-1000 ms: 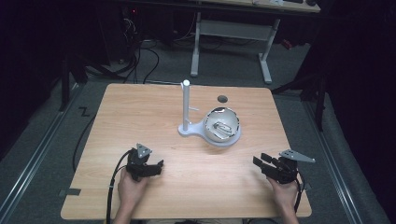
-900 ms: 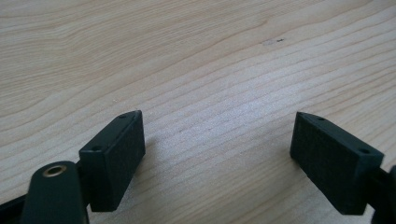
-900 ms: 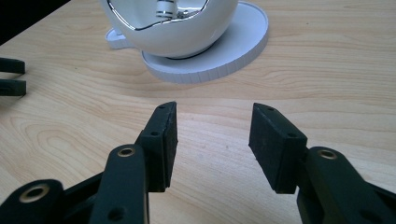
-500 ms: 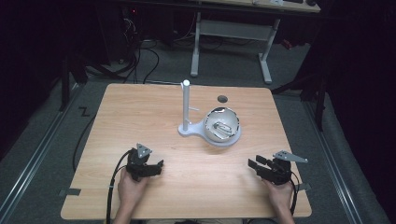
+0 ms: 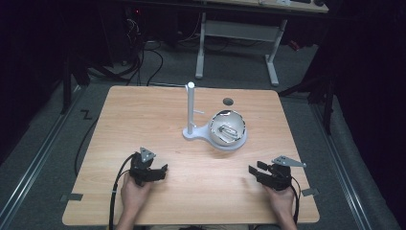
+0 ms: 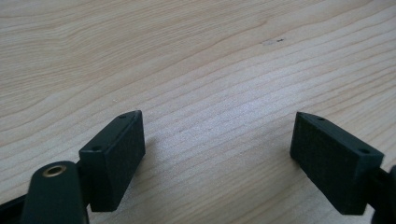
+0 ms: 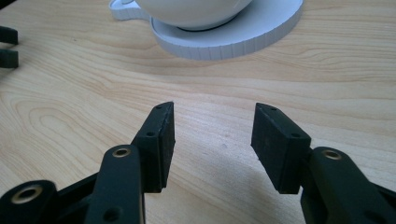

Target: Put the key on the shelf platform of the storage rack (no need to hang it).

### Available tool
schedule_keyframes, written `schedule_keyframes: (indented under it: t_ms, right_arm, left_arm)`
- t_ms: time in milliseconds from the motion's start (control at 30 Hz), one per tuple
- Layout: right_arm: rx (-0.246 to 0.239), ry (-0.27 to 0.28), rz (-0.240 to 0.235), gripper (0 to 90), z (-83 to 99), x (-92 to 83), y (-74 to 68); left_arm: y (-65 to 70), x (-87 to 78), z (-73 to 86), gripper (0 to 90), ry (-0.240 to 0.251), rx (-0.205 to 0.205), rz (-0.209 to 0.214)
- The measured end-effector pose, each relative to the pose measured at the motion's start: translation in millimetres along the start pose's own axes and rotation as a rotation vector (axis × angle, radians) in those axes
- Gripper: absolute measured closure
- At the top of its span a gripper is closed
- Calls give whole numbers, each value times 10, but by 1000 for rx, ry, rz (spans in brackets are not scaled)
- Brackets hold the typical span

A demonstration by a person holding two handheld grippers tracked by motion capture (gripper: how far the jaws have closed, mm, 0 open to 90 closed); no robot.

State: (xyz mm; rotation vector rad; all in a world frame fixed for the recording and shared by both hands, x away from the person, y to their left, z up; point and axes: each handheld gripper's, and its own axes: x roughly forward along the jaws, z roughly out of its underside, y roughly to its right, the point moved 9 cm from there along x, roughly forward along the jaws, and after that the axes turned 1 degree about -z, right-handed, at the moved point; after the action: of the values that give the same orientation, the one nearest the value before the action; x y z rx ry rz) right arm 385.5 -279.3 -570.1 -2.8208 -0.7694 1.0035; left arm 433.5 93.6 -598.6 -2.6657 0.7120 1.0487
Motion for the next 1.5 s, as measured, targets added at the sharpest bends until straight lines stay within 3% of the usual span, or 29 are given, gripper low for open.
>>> schedule_keyframes:
  t_ms: [600, 767, 933, 1067, 1167, 1500]
  right_arm:
    - [-38, -59, 41, 491, 104, 175, -60]
    - [-86, -97, 76, 480, 128, 209, -75]
    - [-137, -107, 105, 472, 132, 226, -90]
    - [-140, -109, 108, 462, 135, 229, -100]
    - [-181, -117, 130, 443, 142, 239, -118]
    - [-177, -119, 125, 430, 143, 240, -119]
  left_arm:
    - [0, 0, 0, 183, 0, 0, 0]
    - [0, 0, 0, 183, 0, 0, 0]
    - [0, -1, 1, 183, 0, 0, 0]
    - [0, -1, 1, 183, 0, 0, 0]
    - [0, -1, 2, 183, 0, -1, -1]
    - [-1, 0, 0, 183, 2, -5, -3]
